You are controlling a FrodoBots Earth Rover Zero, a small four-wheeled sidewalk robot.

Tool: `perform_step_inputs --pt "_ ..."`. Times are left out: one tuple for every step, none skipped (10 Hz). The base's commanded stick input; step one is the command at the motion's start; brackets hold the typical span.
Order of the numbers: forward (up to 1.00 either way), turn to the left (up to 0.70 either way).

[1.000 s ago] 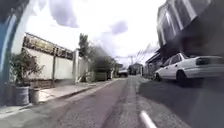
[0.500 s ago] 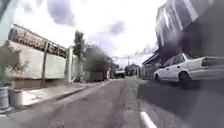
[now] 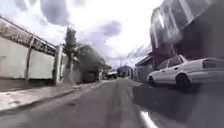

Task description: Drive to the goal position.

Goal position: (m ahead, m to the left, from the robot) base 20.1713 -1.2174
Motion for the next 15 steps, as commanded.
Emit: perform_step_inputs --pt "0.85 0.0" --pt "0.85 0.0" --pt "0.85 0.0" --pt "0.85 0.0" --pt "0.85 0.0" --pt "0.85 0.0" --pt "0.85 0.0" --pt "0.85 0.0" --pt "0.85 0.0" --pt "0.85 0.0" --pt "0.85 0.0" --pt "0.85 0.0" --pt "0.85 0.0" --pt "0.85 0.0" --pt "0.85 0.0"
